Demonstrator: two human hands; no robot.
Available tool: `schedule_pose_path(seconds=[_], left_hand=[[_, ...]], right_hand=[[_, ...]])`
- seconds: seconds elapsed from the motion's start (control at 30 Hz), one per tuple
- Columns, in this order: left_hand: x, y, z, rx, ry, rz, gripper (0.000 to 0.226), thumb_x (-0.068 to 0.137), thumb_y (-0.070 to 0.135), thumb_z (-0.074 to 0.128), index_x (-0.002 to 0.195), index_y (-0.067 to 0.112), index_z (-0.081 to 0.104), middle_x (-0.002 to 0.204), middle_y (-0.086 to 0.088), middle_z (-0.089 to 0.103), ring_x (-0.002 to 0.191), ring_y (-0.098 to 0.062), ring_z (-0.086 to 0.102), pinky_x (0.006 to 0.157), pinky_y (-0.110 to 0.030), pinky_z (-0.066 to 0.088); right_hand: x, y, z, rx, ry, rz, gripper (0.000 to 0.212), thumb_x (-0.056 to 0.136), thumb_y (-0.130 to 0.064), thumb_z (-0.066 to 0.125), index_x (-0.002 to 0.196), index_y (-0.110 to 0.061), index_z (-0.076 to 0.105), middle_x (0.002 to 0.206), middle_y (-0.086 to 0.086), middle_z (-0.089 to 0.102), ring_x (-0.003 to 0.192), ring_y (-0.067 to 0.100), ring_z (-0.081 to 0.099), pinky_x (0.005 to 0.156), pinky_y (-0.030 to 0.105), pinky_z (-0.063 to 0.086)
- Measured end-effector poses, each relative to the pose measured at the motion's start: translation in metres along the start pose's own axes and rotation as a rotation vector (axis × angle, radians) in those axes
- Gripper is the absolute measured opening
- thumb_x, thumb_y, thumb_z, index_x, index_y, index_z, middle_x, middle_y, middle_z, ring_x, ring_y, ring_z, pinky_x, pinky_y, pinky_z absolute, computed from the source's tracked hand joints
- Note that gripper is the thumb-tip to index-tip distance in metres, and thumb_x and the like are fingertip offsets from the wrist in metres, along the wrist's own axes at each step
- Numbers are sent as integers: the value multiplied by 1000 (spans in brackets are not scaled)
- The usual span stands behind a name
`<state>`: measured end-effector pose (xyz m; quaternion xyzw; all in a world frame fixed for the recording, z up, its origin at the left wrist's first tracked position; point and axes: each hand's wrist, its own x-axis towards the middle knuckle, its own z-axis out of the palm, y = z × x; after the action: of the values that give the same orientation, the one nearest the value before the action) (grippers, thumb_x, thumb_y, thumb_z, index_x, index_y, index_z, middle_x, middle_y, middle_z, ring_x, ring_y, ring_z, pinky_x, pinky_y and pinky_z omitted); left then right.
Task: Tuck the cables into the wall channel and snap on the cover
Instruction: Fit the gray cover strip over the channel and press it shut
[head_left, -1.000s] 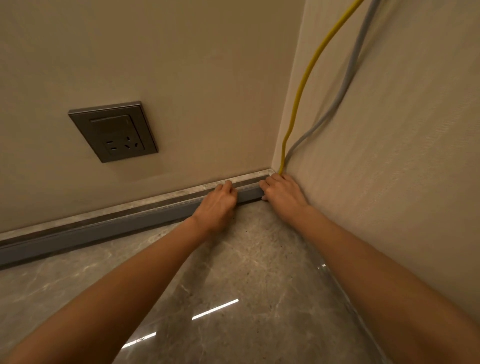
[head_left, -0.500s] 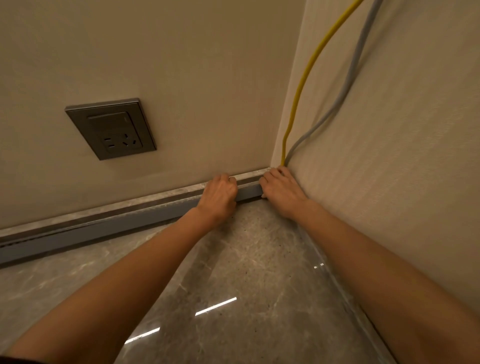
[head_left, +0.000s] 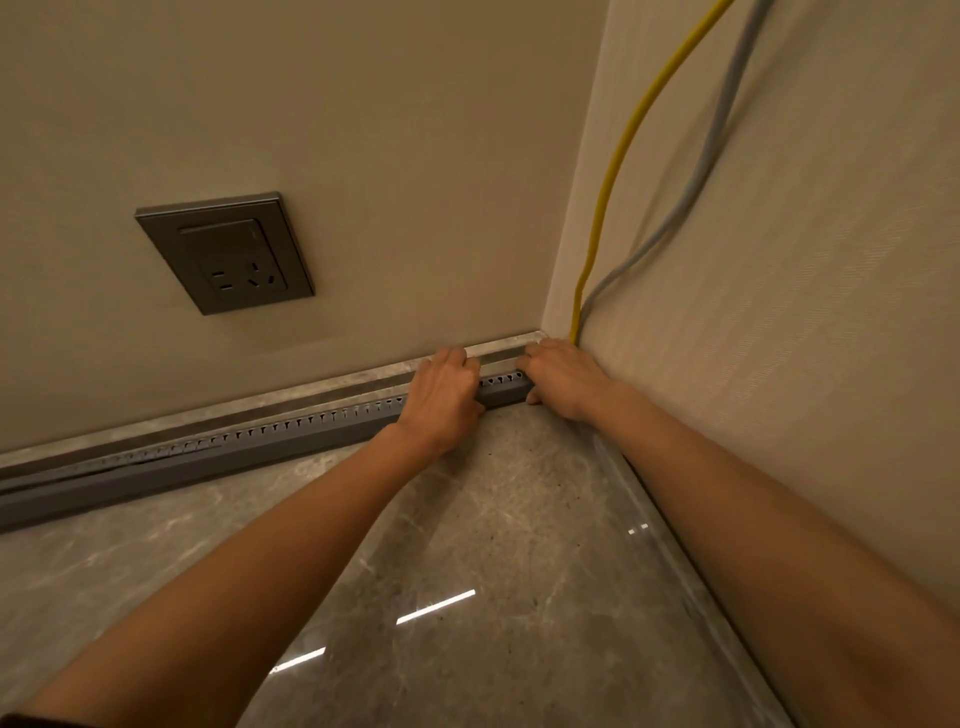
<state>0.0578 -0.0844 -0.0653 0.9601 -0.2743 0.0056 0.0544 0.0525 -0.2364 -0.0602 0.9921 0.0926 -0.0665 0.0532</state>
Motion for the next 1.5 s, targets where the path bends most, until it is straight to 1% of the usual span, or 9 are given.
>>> schedule_pose_path(seconds=[0.13,0.23,0.4,0.7,0.83,1.0,1.13,1.27,1.5], left_hand=[[2,-1,-1,-174,-43,-74,39,85,20,64,115,2,48,122,-18,53,109,-35,53,87,-43,45],[7,1,-1,-119,-104,-69,32,88,22,58,112,1,56,120,-19,58,109,-34,55,85,-40,46],[10,6,1,-37,-88,-54,28,87,18,55,108,0,61,116,-18,61,106,-35,57,86,-41,47],[13,4,5,-67,-85,-54,27,85,18,57,106,2,64,111,-18,64,100,-34,59,82,-40,49],[13,2,5,-102,-80,-58,27,85,18,57,107,3,64,114,-17,62,103,-33,57,82,-40,48],[5,-6,7,-156,-114,-62,30,86,17,59,113,3,59,120,-17,55,109,-33,53,88,-40,46],[-10,-31,-1,-189,-157,-137,33,84,22,65,112,5,59,119,-16,57,108,-32,55,87,-39,47],[-32,-66,-9,-201,-191,-246,42,81,29,69,115,5,59,120,-16,58,109,-31,55,89,-39,47],[-65,-104,-19,-245,-200,-326,39,84,27,65,116,6,58,121,-18,57,111,-32,53,94,-41,45]], right_hand=[[1,3,-1,52,-3,13,38,87,-21,64,121,-5,60,127,15,58,121,29,49,99,36,42],[1,4,2,64,10,17,37,86,-22,65,118,-5,62,125,15,59,119,29,51,98,37,43],[-1,4,3,87,26,29,37,84,-24,67,116,-5,64,121,14,61,117,29,52,96,36,45],[-3,3,1,115,13,29,33,84,-22,67,113,-5,65,119,14,61,113,29,56,88,36,49],[-2,3,-1,131,0,60,34,83,-19,69,113,-4,65,120,17,61,111,32,58,87,36,50],[-4,-1,2,133,-25,77,38,86,-19,65,120,-3,60,127,16,55,121,30,48,97,38,44],[-5,-14,0,153,-42,110,39,90,-28,59,121,-4,58,131,16,53,125,31,44,105,38,36],[1,-44,-1,183,-40,85,43,90,-33,58,125,-7,56,132,16,51,124,33,44,105,41,36],[18,-109,-10,283,-70,-4,42,90,-28,60,126,-6,55,132,17,50,123,34,47,103,40,39]])
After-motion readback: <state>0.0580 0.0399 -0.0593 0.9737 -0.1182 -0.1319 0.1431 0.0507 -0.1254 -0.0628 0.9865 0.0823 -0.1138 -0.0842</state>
